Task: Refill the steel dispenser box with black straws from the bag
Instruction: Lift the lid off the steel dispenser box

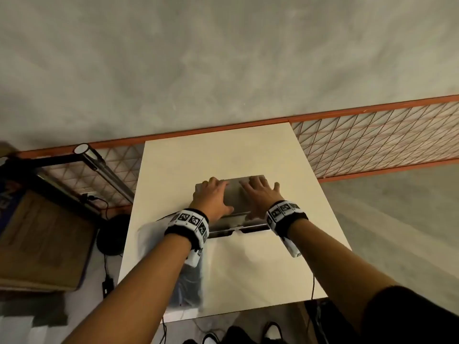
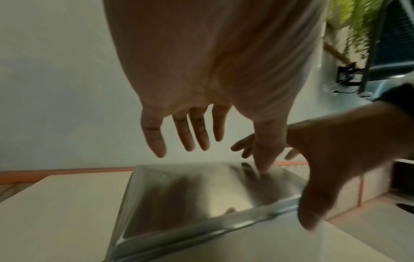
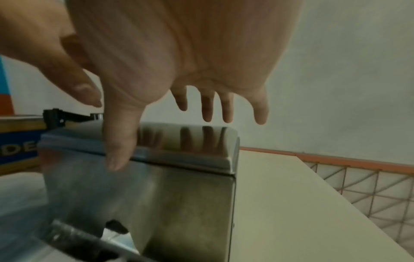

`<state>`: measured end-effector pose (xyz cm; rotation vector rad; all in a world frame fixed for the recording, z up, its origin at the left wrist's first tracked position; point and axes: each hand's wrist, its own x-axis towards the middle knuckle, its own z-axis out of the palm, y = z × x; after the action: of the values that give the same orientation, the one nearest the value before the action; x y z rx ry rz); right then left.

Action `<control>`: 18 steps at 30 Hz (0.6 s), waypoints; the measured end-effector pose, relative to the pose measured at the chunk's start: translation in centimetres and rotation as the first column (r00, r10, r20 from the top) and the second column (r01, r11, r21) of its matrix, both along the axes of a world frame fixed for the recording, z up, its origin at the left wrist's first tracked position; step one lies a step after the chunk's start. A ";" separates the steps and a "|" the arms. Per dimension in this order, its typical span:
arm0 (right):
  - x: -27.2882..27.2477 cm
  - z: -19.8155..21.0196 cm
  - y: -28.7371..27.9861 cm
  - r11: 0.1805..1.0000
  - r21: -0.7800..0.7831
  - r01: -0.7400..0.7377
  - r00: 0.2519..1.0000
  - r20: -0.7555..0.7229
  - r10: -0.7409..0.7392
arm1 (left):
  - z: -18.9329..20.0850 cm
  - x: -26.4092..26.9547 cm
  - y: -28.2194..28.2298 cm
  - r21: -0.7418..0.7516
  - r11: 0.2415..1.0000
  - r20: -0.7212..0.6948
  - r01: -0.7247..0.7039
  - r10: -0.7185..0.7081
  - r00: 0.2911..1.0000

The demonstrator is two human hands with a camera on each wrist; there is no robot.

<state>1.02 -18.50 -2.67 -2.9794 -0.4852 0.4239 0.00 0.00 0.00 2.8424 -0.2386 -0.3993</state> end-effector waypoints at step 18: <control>2.7 -0.6 1.2 0.989 -0.087 -0.122 0.992 -0.045 0.119 | -3.4 2.7 0.3 0.204 0.979 -0.176 0.013 0.024 0.984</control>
<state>3.75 -17.32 -3.26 -3.0309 -0.6618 0.5289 2.66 0.35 -3.41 2.9813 -0.1628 -0.7109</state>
